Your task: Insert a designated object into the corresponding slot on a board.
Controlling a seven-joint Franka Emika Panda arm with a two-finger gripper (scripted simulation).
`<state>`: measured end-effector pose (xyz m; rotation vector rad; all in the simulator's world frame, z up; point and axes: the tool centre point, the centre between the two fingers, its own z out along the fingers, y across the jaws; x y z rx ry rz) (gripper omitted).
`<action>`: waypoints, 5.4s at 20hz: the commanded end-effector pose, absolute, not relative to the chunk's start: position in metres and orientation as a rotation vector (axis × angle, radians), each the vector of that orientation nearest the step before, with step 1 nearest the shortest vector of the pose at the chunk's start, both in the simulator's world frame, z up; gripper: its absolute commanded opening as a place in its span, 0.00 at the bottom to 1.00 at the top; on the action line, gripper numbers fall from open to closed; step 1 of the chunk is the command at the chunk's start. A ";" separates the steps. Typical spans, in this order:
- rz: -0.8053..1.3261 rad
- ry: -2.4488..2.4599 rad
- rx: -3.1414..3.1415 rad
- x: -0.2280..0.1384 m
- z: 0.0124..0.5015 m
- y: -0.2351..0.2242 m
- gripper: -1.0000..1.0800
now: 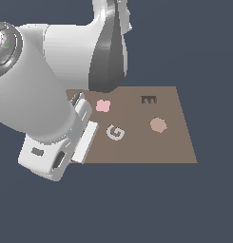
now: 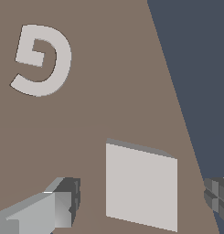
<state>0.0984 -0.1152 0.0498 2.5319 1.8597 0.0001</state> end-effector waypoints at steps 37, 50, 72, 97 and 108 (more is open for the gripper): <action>-0.001 1.681 2.654 0.097 0.034 -0.123 0.00; 0.000 1.111 2.939 0.090 0.035 -0.146 0.00; 0.001 -0.368 3.120 0.042 0.039 -0.177 0.00; -0.001 -1.381 2.823 0.003 0.040 -0.164 0.00; -0.002 -1.411 2.808 0.002 0.039 -0.162 0.00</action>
